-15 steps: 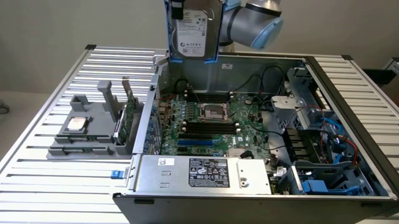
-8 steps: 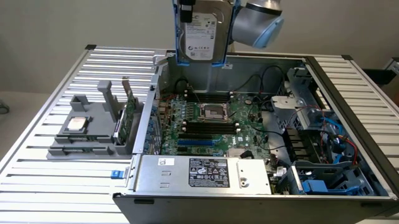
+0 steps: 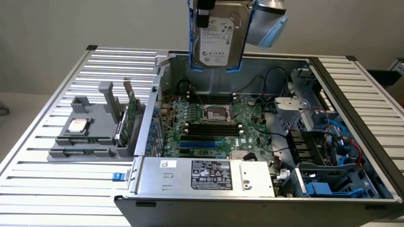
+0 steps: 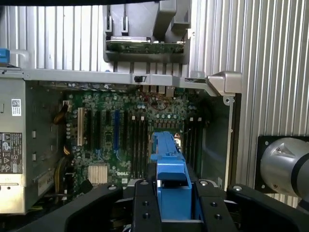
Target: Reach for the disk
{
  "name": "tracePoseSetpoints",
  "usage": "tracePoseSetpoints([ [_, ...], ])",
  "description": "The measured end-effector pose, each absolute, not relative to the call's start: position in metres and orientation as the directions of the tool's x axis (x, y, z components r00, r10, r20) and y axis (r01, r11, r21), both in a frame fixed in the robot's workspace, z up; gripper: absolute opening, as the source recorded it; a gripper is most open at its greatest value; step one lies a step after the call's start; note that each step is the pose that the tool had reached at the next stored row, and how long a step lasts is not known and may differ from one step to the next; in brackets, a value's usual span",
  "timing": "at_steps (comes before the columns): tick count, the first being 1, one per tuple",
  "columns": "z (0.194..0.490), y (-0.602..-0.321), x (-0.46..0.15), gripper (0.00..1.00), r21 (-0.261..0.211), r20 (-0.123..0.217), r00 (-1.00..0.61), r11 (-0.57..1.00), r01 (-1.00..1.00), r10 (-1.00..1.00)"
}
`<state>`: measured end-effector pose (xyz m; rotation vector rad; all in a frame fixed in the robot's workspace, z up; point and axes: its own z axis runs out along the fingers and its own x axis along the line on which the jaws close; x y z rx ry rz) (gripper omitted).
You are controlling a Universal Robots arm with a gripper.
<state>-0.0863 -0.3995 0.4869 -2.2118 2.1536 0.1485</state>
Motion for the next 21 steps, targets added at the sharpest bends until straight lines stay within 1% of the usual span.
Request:
tracePoseSetpoints([
  [21, 0.487, -0.442, -0.013, 0.33, 0.029, -0.12, 0.025, -0.029, -0.999, -0.992],
])
